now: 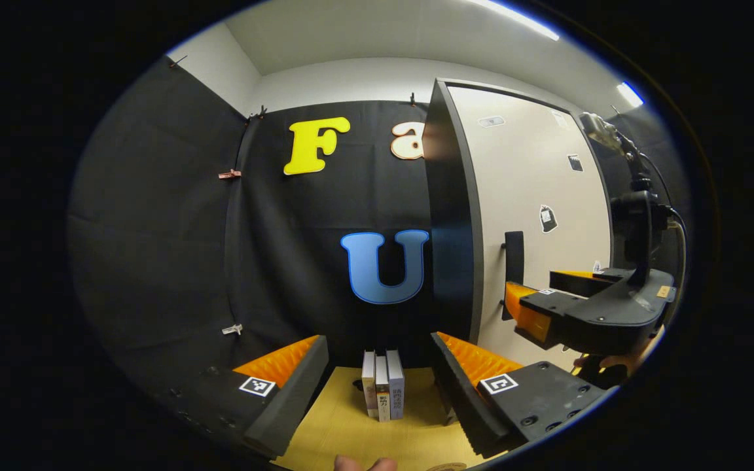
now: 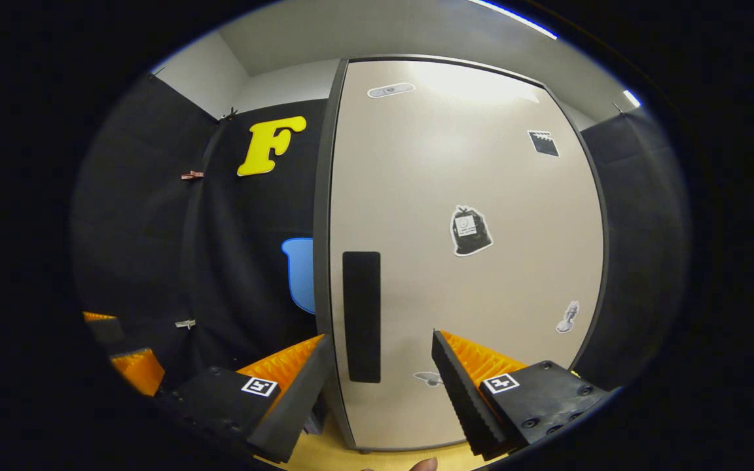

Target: Open the cabinet door with the right hand, grasp the bottle in the cabinet with the left hand and place it on the coaster, then close the cabinet door with the right hand.

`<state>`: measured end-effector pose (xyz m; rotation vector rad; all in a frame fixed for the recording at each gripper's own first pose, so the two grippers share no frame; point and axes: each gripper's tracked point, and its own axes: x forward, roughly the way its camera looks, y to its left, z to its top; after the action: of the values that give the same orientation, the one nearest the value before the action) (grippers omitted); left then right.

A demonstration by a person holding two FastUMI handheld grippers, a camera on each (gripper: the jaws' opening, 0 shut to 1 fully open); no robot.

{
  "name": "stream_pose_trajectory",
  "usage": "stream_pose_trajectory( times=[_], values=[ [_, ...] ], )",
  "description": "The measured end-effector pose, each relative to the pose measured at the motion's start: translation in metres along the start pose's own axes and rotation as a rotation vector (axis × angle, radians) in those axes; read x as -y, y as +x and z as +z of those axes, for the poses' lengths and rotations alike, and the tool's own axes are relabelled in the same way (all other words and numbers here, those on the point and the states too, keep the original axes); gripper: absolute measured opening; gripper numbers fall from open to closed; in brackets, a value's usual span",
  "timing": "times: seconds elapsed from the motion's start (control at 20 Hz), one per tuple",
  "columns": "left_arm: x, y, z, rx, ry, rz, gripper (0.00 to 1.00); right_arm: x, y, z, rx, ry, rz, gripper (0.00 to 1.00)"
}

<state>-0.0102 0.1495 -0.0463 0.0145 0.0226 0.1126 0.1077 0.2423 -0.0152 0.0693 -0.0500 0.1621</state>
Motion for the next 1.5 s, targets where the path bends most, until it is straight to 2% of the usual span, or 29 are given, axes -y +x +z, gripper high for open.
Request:
stream_pose_trajectory(
  times=[0.1, 0.2, 0.25, 0.3, 0.35, 0.4, 0.45, 0.55, 0.7, 0.85, 0.9, 1.05, 1.5],
  values=[
    [-0.003, -0.001, -0.005, -0.009, -0.011, 0.0, 0.98, -0.002, 0.012, -0.001, -0.002, 0.017, -0.023, 0.97],
    [-0.006, -0.002, -0.008, -0.015, -0.017, 0.001, 0.98, -0.004, 0.022, -0.001, -0.006, 0.031, -0.033, 0.86],
    [-0.007, -0.004, -0.011, -0.018, -0.015, 0.002, 0.98, -0.005, 0.026, 0.0, -0.004, 0.039, -0.036, 0.75],
    [-0.01, -0.004, -0.012, -0.023, -0.013, 0.005, 0.97, -0.007, 0.031, -0.001, -0.007, 0.047, -0.036, 0.72],
    [-0.013, -0.005, -0.014, -0.028, -0.012, 0.01, 0.97, -0.011, 0.034, -0.005, -0.026, 0.064, -0.026, 0.54],
    [-0.016, -0.007, -0.015, -0.031, -0.015, 0.017, 0.97, -0.015, 0.038, -0.011, -0.06, 0.089, -0.015, 0.49],
    [-0.018, -0.01, -0.016, -0.029, -0.021, 0.023, 0.98, -0.007, 0.035, -0.009, -0.069, 0.09, -0.058, 0.48],
    [-0.023, -0.015, -0.02, -0.038, -0.037, 0.036, 0.98, -0.007, 0.039, -0.011, -0.054, 0.06, -0.071, 0.35],
    [-0.02, -0.026, -0.019, -0.038, -0.053, 0.044, 0.97, -0.009, 0.037, -0.011, -0.052, 0.019, -0.025, 0.2],
    [-0.023, -0.033, -0.015, -0.025, -0.056, 0.075, 0.98, -0.009, 0.03, -0.012, -0.06, 0.019, 0.034, 0.2],
    [-0.021, -0.036, -0.014, -0.024, -0.056, 0.082, 0.97, -0.01, 0.022, -0.008, -0.052, 0.025, 0.053, 0.13],
    [-0.018, -0.046, -0.01, -0.023, -0.045, 0.117, 0.98, -0.009, -0.002, -0.004, -0.053, 0.057, 0.123, 0.13],
    [0.028, -0.051, 0.005, -0.006, -0.033, 0.091, 0.98, 0.015, -0.072, 0.001, -0.08, 0.086, 0.279, 0.13]
  ],
)
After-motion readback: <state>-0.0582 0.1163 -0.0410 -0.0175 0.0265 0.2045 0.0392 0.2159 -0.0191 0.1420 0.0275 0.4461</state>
